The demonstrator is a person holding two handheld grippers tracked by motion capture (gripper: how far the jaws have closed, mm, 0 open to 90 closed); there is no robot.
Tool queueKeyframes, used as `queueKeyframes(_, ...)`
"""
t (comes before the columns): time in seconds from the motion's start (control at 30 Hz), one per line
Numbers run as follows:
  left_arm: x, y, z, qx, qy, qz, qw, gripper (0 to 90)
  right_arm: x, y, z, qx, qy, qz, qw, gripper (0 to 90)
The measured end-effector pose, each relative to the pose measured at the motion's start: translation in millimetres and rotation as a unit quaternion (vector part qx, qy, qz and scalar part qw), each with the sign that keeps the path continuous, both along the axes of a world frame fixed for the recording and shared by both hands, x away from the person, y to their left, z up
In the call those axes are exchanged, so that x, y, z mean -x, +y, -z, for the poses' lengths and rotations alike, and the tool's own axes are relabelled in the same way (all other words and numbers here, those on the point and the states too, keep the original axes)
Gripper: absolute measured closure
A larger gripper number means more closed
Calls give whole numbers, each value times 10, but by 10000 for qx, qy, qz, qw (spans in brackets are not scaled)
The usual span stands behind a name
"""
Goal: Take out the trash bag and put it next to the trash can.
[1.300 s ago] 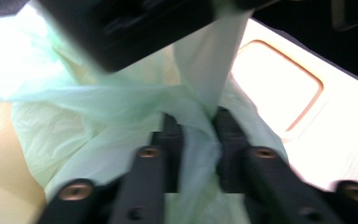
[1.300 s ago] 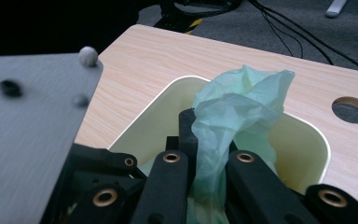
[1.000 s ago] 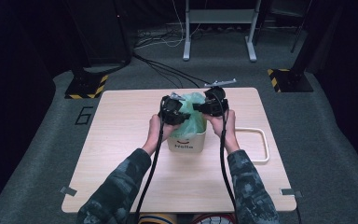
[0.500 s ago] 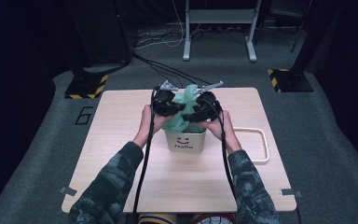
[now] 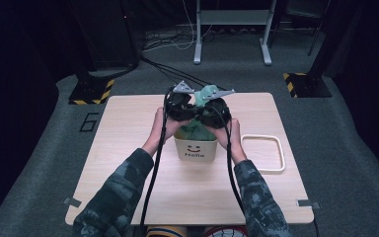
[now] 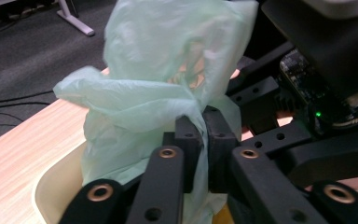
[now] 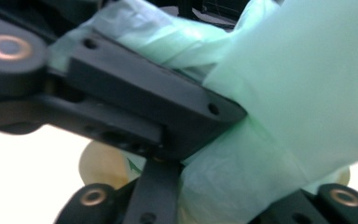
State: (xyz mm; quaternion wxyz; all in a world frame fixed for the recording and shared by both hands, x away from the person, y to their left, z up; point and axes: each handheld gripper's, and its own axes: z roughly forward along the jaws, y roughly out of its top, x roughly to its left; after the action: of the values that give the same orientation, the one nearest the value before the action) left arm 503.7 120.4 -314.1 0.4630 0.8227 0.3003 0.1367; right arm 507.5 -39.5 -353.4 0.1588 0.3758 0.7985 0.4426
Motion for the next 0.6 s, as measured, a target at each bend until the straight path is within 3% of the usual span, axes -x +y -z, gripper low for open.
queueKeyframes(0.07,-14,36,7,59,16,-94,9999,705,-5,-10,6,-87,43,81,9999,876)
queueKeyframes(0.2,-44,120,25,154,120,-391,9990,416,-18,-41,10,-174,103,243,9995,888)
queueKeyframes(0.3,-41,186,28,294,108,-500,9983,307,-31,-75,-1,-215,122,389,9989,891)
queueKeyframes(0.5,-12,302,19,454,67,-638,9969,196,-30,-136,-59,-324,90,649,9973,892)
queueKeyframes(0.6,0,347,45,434,68,-666,9968,173,-23,-170,-106,-385,59,752,9964,892)
